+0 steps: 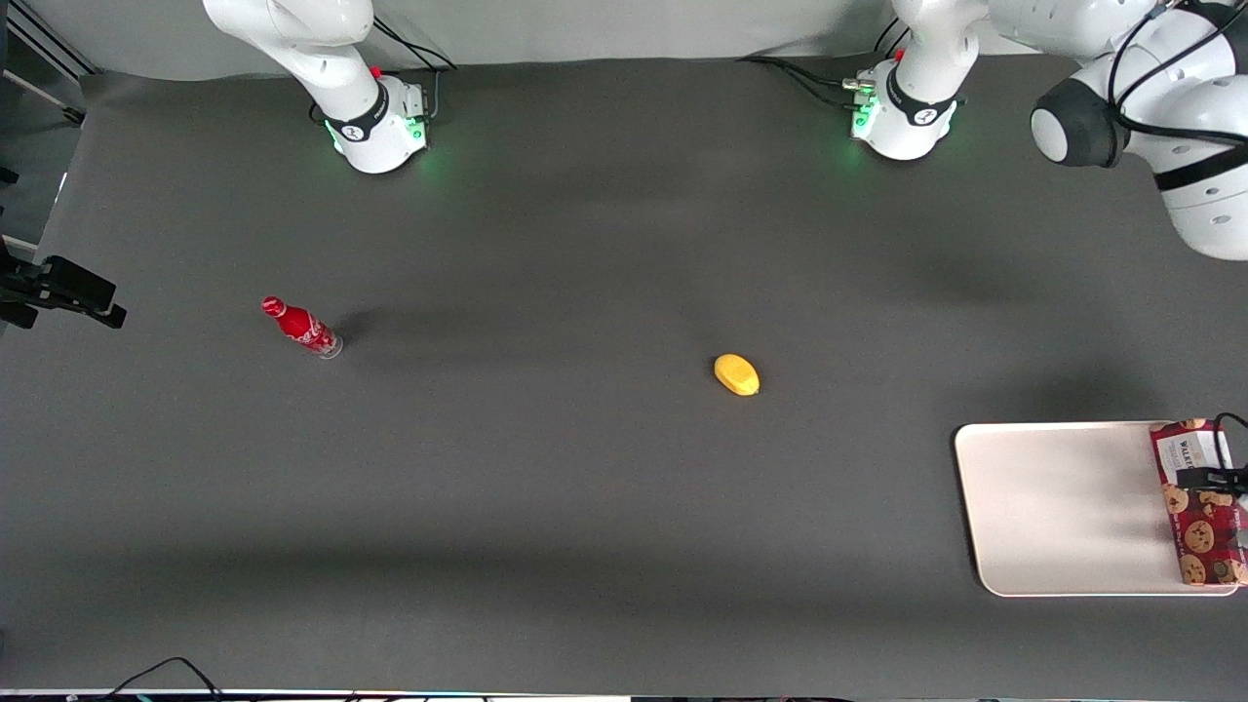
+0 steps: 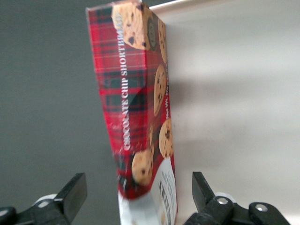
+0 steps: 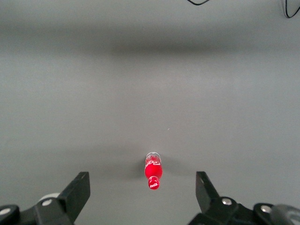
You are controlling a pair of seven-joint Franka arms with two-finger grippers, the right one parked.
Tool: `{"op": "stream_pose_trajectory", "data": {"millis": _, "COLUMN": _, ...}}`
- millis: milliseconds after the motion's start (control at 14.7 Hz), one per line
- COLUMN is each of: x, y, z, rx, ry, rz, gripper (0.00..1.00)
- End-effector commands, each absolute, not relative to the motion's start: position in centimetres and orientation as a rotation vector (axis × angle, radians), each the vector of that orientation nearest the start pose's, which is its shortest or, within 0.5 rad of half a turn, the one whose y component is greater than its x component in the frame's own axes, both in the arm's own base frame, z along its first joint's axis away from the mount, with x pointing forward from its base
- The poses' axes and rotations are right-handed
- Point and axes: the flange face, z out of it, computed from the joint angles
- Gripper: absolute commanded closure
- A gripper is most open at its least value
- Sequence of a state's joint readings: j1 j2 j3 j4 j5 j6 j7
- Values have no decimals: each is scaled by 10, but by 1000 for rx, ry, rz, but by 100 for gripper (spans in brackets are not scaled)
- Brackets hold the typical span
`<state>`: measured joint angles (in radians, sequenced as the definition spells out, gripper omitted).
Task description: Place red cookie box on tray
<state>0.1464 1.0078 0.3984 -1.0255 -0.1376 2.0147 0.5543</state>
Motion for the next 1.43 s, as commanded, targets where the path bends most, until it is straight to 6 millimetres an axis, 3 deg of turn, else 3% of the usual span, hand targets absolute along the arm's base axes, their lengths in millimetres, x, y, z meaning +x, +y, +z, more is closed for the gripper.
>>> {"op": "stream_pose_trajectory", "data": {"millis": 0, "x": 710, "y": 280, "z": 352, "rx": -2979, "ry": 189, "rz": 169, "gripper": 0}}
{"op": "stream_pose_trajectory", "data": {"millis": 340, "x": 679, "y": 230, "z": 483, "rx": -3063, "ry": 87, "rz": 178, "gripper": 0}}
{"op": "stream_pose_trajectory", "data": {"millis": 680, "x": 636, "y": 144, "z": 584, "rx": -3139, "ry": -53, "rz": 233, "gripper": 0}}
{"op": "stream_pose_trajectory", "data": {"millis": 816, "x": 615, "y": 99, "z": 603, "rx": -3167, "ry": -60, "rz": 253, "gripper": 0}}
{"op": "stream_pose_trajectory", "data": {"millis": 951, "x": 588, "y": 63, "z": 608, "rx": -3191, "ry": -98, "rz": 252, "gripper": 0}}
{"op": "stream_pose_trajectory", "data": {"millis": 1155, "x": 553, "y": 17, "z": 593, "rx": -3181, "ry": -71, "rz": 231, "gripper": 0}}
{"op": "stream_pose_trajectory", "data": {"millis": 1359, "x": 515, "y": -4, "z": 572, "rx": -3176, "ry": -64, "rz": 179, "gripper": 0}}
